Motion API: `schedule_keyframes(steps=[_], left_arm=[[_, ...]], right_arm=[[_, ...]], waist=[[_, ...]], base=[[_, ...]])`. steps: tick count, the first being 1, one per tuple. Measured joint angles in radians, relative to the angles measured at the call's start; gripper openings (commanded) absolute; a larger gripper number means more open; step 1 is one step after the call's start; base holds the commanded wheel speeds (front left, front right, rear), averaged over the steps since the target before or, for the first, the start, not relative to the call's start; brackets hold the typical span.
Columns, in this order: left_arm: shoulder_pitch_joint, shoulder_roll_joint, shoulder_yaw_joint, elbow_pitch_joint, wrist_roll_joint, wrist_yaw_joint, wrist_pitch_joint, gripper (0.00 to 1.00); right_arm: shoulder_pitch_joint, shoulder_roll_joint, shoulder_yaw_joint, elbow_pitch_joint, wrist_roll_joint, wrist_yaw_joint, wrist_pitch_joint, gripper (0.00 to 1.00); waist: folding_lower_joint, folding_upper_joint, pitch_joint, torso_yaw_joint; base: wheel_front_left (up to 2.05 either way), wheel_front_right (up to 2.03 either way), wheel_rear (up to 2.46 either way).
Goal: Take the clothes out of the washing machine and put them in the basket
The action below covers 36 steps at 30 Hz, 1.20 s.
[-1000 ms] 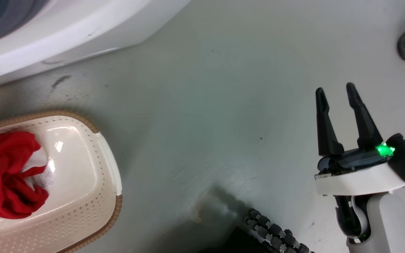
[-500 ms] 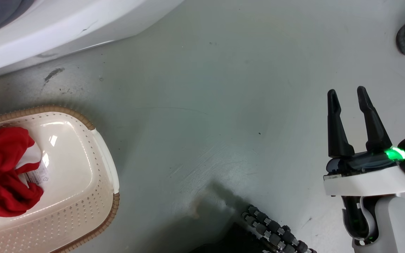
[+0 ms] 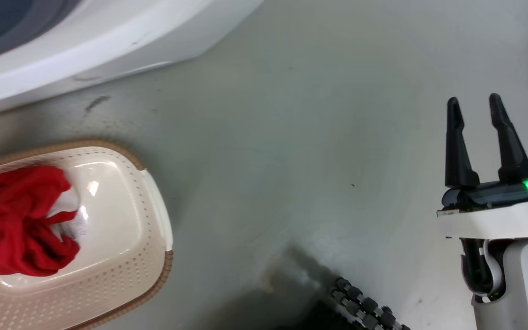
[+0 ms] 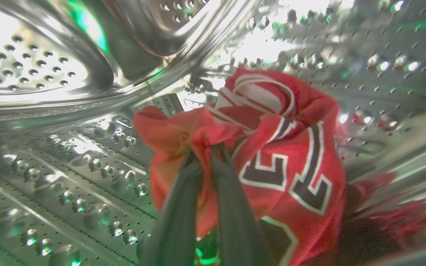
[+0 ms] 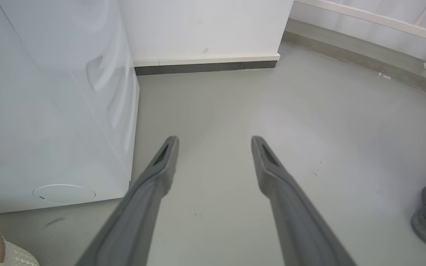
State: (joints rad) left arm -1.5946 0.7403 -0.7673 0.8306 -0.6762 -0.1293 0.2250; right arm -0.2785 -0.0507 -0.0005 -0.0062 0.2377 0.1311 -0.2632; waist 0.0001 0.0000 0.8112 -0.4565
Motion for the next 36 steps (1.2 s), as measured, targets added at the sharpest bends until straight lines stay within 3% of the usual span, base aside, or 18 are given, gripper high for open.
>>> schedule_keyframes(steps=[8, 13, 18, 25, 36], left_arm=[[0.167, -0.035, 0.003, 0.034, -0.057, 0.002, -0.319, 0.0], [0.299, -0.106, -0.004, 0.069, -0.059, 0.016, -0.456, 0.0], [0.395, -0.149, 0.033, 0.024, -0.053, 0.039, -0.484, 0.0], [0.629, -0.164, 0.235, -0.252, 0.043, 0.118, -0.486, 0.0], [0.936, -0.245, 0.466, -0.585, 0.23, 0.129, -0.487, 0.0]], right_arm=[[-0.008, 0.001, -0.044, -0.009, -0.092, 0.0, 0.0, 1.0], [-0.007, 0.002, -0.056, -0.01, -0.142, 0.0, 0.0, 1.0], [-0.002, 0.001, -0.067, -0.019, -0.152, 0.0, 0.0, 1.0], [0.032, 0.001, -0.061, -0.015, -0.187, 0.0, 0.0, 1.0], [0.078, 0.001, -0.06, 0.014, -0.213, 0.0, 0.0, 1.0]], waist=[[0.0, 0.0, -0.106, 0.088], [-0.0001, 0.0, -0.181, 0.152], [-0.0001, 0.0, -0.258, 0.214], [-0.0002, 0.0, -0.357, 0.278], [-0.0002, 0.0, -0.49, 0.356]], base=[[0.0, 0.0, 0.0], [0.0, 0.0, 0.0], [0.0, 0.0, 0.0], [0.0, 0.0, 0.0], [0.0, 0.0, 0.0]])
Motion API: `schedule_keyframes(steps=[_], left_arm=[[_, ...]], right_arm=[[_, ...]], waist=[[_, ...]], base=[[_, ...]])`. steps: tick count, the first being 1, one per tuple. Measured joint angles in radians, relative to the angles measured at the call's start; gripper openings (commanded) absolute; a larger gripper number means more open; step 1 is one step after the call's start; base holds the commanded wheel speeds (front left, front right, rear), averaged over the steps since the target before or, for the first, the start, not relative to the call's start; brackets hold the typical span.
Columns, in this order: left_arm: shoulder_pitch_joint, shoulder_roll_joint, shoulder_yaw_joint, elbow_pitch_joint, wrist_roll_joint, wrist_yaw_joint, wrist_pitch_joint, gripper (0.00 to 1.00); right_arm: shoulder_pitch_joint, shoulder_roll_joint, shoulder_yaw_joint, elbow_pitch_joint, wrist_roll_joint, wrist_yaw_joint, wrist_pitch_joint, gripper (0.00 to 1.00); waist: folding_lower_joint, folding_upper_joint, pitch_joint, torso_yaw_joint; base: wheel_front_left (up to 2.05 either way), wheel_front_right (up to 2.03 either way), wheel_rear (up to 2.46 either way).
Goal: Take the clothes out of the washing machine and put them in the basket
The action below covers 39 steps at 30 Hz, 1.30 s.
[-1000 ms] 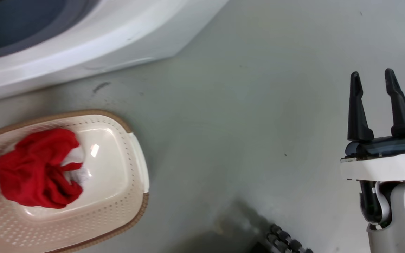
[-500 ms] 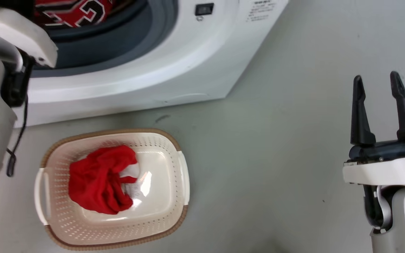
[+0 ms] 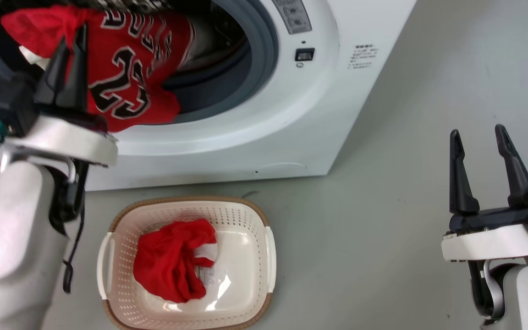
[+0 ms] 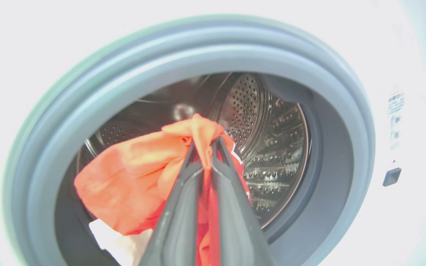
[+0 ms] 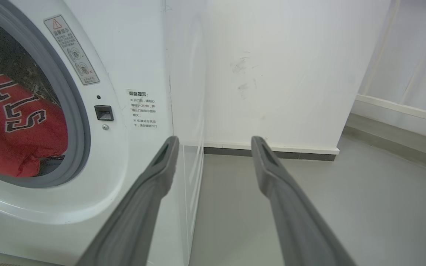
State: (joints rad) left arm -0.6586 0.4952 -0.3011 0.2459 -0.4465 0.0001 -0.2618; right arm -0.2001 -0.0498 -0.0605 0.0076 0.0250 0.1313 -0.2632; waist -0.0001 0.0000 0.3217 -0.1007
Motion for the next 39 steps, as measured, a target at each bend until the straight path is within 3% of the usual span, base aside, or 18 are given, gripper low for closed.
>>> schedule_keyframes(steps=[10, 19, 28, 39], left_arm=[[0.255, -0.074, 0.002, -0.274, 0.048, -0.018, -0.001, 0.0], [0.36, -0.095, -0.081, -0.331, 0.032, -0.032, 0.056, 0.0], [0.367, -0.096, -0.146, -0.145, 0.055, -0.063, 0.056, 0.0], [0.246, -0.129, -0.27, 0.216, 0.063, -0.116, 0.102, 0.0]], right_arm=[[0.042, 0.0, -0.011, 0.023, -0.001, 0.0, 0.0, 1.0], [0.059, 0.0, -0.011, 0.04, -0.009, 0.0, 0.0, 1.0], [0.029, 0.0, -0.002, 0.031, -0.015, 0.0, 0.0, 1.0], [-0.044, -0.001, -0.006, 0.0, 0.002, 0.0, 0.0, 1.0]], waist=[[-0.0001, 0.0, -0.099, 0.066], [0.0, 0.0, -0.094, 0.085], [0.0001, 0.0, 0.0, 0.055], [0.0003, 0.0, 0.203, -0.009]], base=[[0.0, 0.0, 0.0], [0.0, 0.0, 0.0], [0.0, 0.0, 0.0], [0.0, 0.0, 0.0]])
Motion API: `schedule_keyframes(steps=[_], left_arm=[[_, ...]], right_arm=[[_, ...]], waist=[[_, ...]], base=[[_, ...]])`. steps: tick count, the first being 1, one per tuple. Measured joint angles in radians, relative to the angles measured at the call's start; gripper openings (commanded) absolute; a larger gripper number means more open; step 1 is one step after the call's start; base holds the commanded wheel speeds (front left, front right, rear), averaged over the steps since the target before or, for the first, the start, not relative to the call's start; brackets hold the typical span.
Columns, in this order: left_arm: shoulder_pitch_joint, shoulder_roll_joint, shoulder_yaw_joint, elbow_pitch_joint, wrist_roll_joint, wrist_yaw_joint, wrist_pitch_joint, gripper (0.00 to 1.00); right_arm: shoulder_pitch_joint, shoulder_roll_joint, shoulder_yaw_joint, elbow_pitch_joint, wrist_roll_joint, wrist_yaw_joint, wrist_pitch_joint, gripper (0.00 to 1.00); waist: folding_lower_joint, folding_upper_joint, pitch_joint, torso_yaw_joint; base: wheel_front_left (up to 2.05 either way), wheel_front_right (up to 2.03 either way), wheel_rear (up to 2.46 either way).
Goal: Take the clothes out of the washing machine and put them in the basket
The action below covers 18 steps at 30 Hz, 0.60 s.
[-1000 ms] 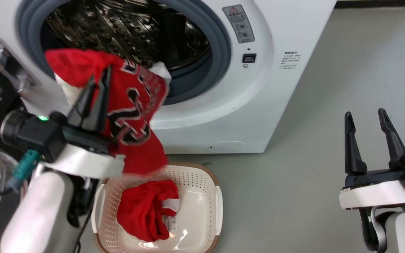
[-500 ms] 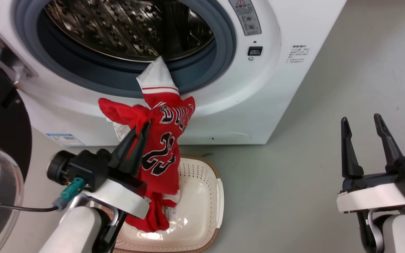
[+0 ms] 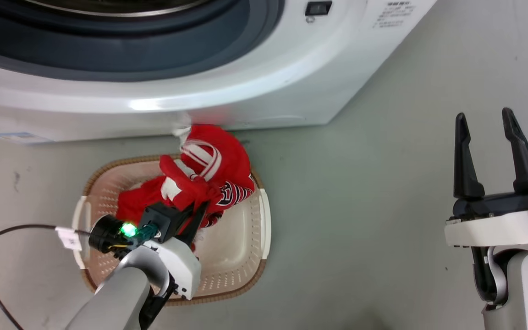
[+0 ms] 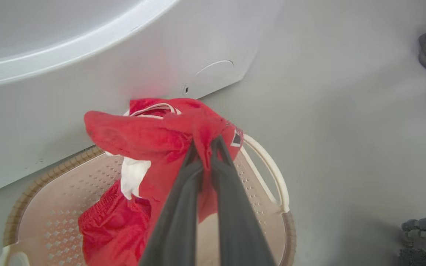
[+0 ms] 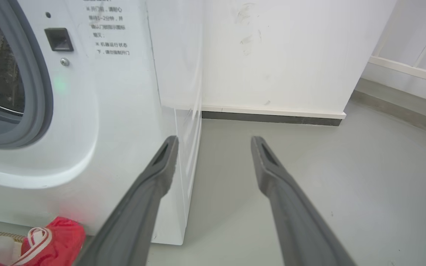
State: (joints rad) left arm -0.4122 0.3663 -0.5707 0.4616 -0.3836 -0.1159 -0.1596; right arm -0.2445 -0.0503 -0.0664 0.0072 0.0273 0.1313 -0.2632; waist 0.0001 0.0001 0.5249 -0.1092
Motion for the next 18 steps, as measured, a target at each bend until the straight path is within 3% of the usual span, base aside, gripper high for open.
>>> schedule_keyframes(steps=[18], left_arm=[[-0.328, -0.027, -0.157, 0.458, -0.022, -0.013, 0.0, 0.0]], right_arm=[[-0.057, 0.0, 0.033, -0.03, 0.048, 0.0, 0.0, 1.0]], waist=[[0.0, 0.0, 0.268, -0.092]], base=[[0.0, 0.0, 0.0]])
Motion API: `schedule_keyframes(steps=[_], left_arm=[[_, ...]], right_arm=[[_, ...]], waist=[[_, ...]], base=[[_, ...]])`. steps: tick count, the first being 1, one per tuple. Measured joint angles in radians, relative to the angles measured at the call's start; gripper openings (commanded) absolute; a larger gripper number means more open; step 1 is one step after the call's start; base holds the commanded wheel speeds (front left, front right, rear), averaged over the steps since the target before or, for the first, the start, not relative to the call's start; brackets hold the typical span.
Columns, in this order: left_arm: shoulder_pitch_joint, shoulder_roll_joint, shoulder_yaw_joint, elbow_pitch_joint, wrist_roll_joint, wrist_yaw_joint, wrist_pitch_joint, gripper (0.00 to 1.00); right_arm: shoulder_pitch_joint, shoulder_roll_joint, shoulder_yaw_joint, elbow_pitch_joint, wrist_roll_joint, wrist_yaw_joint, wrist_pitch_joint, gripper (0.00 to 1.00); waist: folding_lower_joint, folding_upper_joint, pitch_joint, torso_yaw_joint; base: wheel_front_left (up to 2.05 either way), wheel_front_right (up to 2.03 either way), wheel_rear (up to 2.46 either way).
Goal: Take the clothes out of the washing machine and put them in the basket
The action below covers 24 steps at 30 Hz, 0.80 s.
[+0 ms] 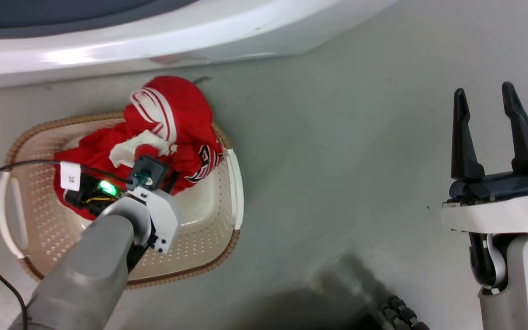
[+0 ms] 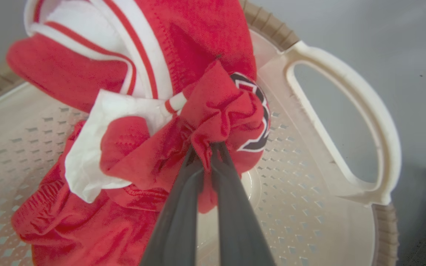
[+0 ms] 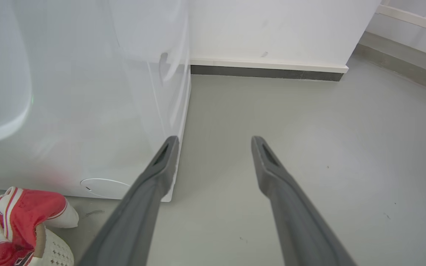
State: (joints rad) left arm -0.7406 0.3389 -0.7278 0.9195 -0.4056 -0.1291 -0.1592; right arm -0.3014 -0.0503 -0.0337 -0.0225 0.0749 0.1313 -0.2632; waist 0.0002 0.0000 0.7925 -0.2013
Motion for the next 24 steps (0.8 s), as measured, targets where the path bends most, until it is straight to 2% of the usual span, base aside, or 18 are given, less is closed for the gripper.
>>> schedule_keyframes(steps=[6, 13, 14, 15, 16, 24], left_arm=[[-0.085, -0.007, -0.011, 0.141, -0.034, 0.0, 0.001, 0.0], [-0.127, -0.036, -0.042, 0.236, -0.061, 0.0, -0.008, 0.0], [-0.133, -0.037, -0.042, 0.246, -0.067, 0.0, -0.018, 0.36], [-0.136, -0.037, -0.041, 0.256, -0.073, 0.0, -0.026, 0.87], [-0.138, -0.04, -0.04, 0.266, -0.08, 0.0, -0.031, 1.0], [-0.118, -0.077, -0.053, 0.265, -0.104, 0.0, -0.092, 1.0]], right_arm=[[-0.013, 0.0, 0.008, -0.011, 0.017, 0.0, 0.0, 1.0], [-0.02, 0.0, 0.012, -0.013, 0.024, 0.0, 0.0, 1.0], [-0.022, 0.0, 0.012, -0.01, 0.024, 0.0, 0.0, 1.0], [-0.022, 0.0, 0.013, -0.007, 0.024, 0.0, 0.0, 1.0], [-0.022, 0.0, 0.011, -0.005, 0.024, 0.0, 0.0, 1.0], [-0.025, 0.0, -0.006, 0.015, 0.006, 0.0, 0.0, 1.0]], waist=[[-0.0001, 0.0, 0.067, -0.03], [0.0, 0.0, 0.1, -0.053], [0.0, 0.0, 0.098, -0.053], [-0.0001, 0.0, 0.094, -0.053], [-0.0001, 0.0, 0.089, -0.052], [-0.0001, 0.0, 0.011, -0.033]], base=[[0.0, 0.0, 0.0], [0.0, 0.0, 0.0], [0.0, 0.0, 0.0], [0.0, 0.0, 0.0], [0.0, 0.0, 0.0], [0.0, 0.0, 0.0]])
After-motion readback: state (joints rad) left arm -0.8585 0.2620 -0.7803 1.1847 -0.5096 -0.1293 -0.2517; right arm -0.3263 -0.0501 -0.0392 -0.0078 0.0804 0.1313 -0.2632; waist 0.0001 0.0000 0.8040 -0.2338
